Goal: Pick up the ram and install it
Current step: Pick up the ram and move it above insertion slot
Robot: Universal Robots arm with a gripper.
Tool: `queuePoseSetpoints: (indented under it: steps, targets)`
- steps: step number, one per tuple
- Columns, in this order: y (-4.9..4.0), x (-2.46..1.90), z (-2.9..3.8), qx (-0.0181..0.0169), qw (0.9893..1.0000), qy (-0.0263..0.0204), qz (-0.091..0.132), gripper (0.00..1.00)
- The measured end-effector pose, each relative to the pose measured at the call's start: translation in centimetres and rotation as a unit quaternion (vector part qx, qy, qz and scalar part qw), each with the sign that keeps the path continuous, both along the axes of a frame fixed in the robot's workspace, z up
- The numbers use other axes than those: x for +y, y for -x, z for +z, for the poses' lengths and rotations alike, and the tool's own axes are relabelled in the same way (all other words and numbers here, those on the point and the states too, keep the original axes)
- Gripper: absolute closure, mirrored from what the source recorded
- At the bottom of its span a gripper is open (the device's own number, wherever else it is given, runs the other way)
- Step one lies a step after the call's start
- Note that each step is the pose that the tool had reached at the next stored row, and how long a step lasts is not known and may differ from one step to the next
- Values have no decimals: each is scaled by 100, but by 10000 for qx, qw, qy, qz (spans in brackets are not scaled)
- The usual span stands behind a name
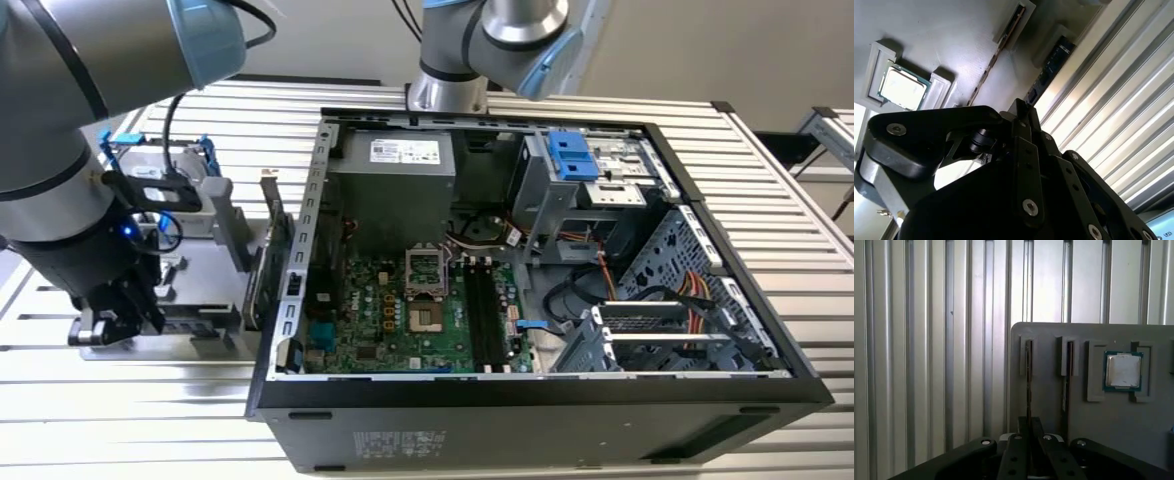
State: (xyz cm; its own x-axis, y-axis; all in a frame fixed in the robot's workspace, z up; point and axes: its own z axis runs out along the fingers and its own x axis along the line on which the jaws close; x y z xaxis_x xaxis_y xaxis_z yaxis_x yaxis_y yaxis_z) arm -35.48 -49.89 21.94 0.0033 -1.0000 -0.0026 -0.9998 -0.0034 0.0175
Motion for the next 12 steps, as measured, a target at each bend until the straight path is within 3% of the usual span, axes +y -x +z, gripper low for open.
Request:
queuePoseSetpoints:
  steps: [12]
  targets:
    - [0,0,163,0,10000,0,0,100]
